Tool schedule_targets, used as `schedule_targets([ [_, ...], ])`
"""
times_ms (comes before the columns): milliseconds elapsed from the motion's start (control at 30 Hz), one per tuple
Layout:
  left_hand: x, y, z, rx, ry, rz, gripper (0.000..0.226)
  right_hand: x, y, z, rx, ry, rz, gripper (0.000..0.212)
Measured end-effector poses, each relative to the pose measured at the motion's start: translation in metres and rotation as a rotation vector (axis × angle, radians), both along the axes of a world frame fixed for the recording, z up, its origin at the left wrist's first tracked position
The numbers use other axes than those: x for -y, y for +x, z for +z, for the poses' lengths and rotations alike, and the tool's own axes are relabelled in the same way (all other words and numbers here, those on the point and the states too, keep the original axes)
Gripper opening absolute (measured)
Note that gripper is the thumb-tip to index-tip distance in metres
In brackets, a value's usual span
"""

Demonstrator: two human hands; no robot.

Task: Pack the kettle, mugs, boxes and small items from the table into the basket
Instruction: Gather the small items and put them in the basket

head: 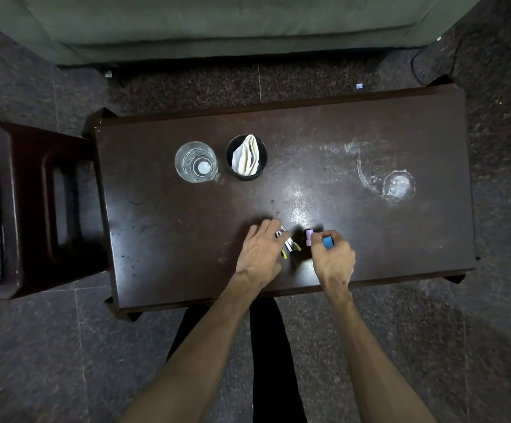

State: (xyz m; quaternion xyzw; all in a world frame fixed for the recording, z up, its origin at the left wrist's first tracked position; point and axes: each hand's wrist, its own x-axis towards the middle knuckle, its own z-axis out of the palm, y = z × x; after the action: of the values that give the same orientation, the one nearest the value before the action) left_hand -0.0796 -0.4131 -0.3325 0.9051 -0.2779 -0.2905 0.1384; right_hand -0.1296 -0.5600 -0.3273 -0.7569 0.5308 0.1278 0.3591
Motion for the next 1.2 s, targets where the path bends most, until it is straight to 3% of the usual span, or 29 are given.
schedule_targets([
  [200,0.012,0.023,-0.004,0.095,0.187,-0.405,0.046,0.003,-0.002,0.0,0.097,0.116,-0.118,0.019],
  [333,0.011,0.027,-0.013,0.141,0.229,-0.477,0.04,0.01,-0.006,-0.006,0.058,0.054,-0.194,0.025],
  [467,-0.001,0.031,-0.022,0.114,0.153,-0.433,0.038,0.016,-0.004,-0.001,0.017,0.035,-0.187,0.03],
  [633,-0.037,0.025,-0.014,0.144,-0.103,-0.054,0.036,0.003,0.002,0.016,0.087,0.019,-0.16,0.055],
  [800,-0.063,0.014,0.011,0.142,-0.291,0.48,0.032,-0.031,0.016,0.041,0.22,0.076,-0.093,0.037],
  [933,-0.095,0.016,0.047,0.132,-0.427,0.779,0.024,-0.082,0.039,0.062,0.348,0.184,0.062,0.03],
  [1200,-0.195,0.059,0.105,0.396,-0.579,1.27,0.026,-0.212,0.12,0.115,0.461,0.333,0.363,0.019],
])
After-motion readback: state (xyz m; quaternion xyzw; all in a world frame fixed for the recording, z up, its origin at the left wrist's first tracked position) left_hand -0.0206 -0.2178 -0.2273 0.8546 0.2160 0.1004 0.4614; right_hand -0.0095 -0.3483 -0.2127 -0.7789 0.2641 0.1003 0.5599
